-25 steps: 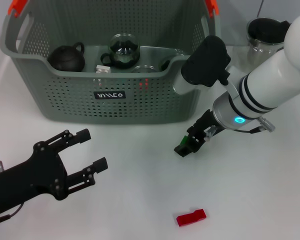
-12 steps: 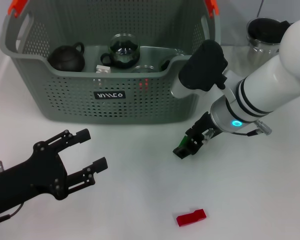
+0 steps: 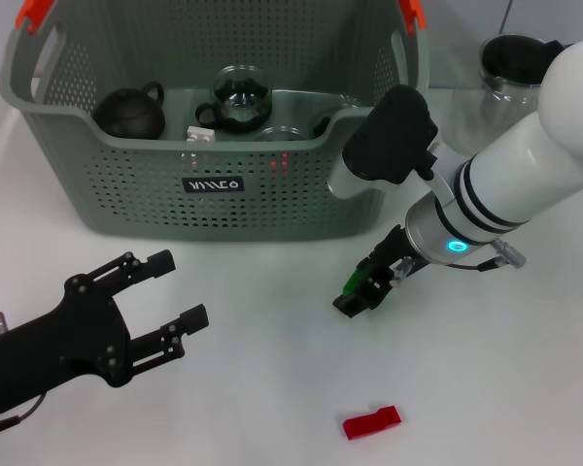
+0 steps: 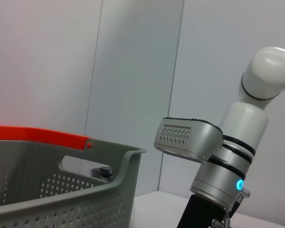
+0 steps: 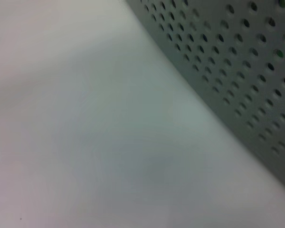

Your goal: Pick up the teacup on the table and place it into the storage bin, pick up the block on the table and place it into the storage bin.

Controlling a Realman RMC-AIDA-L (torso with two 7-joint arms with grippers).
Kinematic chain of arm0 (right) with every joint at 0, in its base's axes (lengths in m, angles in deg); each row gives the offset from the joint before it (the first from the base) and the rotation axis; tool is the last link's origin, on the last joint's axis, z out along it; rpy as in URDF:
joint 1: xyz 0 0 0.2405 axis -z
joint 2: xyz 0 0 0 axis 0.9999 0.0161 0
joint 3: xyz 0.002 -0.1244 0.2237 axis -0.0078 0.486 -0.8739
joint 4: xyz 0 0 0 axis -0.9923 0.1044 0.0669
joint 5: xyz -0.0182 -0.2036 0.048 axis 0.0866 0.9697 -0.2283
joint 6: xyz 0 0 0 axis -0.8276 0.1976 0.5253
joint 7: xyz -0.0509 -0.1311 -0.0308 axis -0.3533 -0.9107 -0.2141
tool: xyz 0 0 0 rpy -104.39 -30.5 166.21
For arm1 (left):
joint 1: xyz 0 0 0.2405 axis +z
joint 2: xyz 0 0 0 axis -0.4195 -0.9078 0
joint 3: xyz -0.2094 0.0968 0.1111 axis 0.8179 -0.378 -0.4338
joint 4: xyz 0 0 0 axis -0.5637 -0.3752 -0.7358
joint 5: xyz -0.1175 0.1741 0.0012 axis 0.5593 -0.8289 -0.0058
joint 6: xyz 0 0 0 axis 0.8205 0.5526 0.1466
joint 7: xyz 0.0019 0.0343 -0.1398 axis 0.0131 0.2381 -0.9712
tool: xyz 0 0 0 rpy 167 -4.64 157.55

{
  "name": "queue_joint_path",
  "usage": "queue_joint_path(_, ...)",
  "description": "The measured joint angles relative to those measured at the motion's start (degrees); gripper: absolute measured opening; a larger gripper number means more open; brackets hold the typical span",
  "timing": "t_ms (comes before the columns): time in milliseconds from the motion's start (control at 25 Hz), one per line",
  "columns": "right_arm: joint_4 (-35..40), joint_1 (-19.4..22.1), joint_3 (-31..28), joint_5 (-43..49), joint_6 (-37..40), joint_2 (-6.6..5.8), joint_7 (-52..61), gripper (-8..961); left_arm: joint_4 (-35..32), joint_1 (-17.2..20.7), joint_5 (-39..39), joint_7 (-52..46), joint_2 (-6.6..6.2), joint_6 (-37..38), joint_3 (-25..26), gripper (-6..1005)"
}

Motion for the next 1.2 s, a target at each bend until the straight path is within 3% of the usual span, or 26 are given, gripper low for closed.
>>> queue_joint_path(440,-0.51,0.04,-0.50,0.00,-0.51,-0.07,0.89,629,0.04,0.00,0.00,0.00,0.00,0.00,0.00,763)
queue_joint_path(640,-0.57,0.01,-0.71,0.01,-0.29,-0.21,1.26,432,0.12,0.00,0.00,0.00,0.00,0.01,0.00,763)
queue_joint_path(760,1.31,0.35,-1.32,0.02,0.85,-0.39,1.77,437,0.15,0.00,0.00,0.00,0.00,0.03,0.00,763)
queue_joint_path(920,11.62,3.59,-5.56,0.00,7.87,-0.60,1.03,444,0.15,0.00,0.00,-0.01,0.00,0.07,0.01,763)
queue_joint_path(1120,34.64,9.88,-16.24,-5.13,22.34,-0.67,-0.56,453,0.08,0.42,0.00,-0.04,0.00,0.25,0.19,763)
queue_joint_path(1160,42.27,11.05,-21.32,-8.68,25.92,-0.73,-0.83,455,0.08,0.45,0.00,-0.04,0.00,0.29,0.32,763)
queue_joint_path(1200,42.27,11.05,-21.32,-8.68,25.92,-0.73,-0.83,456,0.07,0.48,0.00,-0.03,0.00,0.34,0.48,763)
